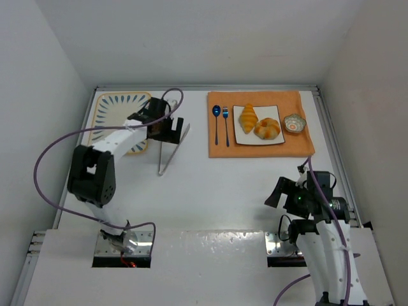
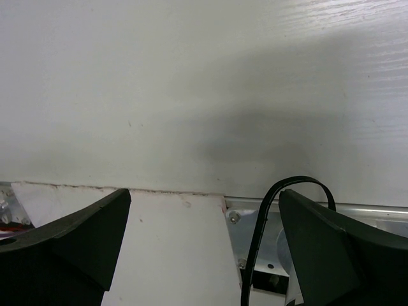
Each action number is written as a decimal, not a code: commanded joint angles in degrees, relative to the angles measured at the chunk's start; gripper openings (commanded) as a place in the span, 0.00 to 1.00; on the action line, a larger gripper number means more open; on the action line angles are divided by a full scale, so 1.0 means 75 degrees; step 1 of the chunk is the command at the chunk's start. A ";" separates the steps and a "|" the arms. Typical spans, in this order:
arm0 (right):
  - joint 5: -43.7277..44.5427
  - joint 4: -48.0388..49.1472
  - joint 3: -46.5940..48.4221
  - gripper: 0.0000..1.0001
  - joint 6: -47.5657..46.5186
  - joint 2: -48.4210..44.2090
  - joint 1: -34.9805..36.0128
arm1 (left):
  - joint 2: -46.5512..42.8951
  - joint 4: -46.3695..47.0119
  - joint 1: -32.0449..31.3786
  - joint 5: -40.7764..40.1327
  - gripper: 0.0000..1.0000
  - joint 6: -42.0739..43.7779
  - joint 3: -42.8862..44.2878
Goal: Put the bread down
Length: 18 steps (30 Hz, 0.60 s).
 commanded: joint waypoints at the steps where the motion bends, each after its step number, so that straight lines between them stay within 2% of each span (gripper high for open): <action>1: -0.0610 -0.0872 0.0095 1.00 0.0442 0.0211 -0.0033 | -0.1832 -0.0742 0.0120 0.0099 1.00 0.0926 0.0679; 3: -0.0727 -0.0836 0.0141 1.00 0.0513 0.0282 -0.0044 | -0.2593 -0.0815 0.0366 -0.0344 1.00 0.1638 0.0330; 4: -0.0739 -0.0766 0.0130 1.00 0.0444 0.0317 -0.0033 | -0.3375 -0.0884 0.0495 -0.0962 1.00 0.1852 0.0084; 8: -0.0692 -0.0626 0.0048 1.00 0.0747 0.0458 -0.0033 | -0.4645 -0.1433 0.1607 -0.1832 1.00 0.3082 -0.1625; 9: -0.0692 -0.0590 0.0036 1.00 0.0724 0.0493 -0.0044 | -0.5170 -0.1505 0.2050 -0.1951 1.00 0.3328 -0.2569; 11: -0.0727 -0.0578 0.0036 1.00 0.0677 0.0505 -0.0056 | -0.5723 -0.1506 0.2451 -0.2151 1.00 0.3973 -0.3639; 12: -0.0704 -0.0578 0.0036 1.00 0.0619 0.0528 -0.0033 | -0.6283 -0.1506 0.2731 -0.2152 1.00 0.4323 -0.4654; 15: -0.0751 -0.0590 0.0130 1.00 0.0502 0.0587 -0.0033 | -0.6897 -0.1437 0.2897 -0.2221 1.00 0.4537 -0.6100; 18: -0.0763 -0.0567 0.0107 1.00 0.0326 0.0692 -0.0033 | -0.7062 -0.1342 0.3249 -0.2294 1.00 0.4607 -0.6095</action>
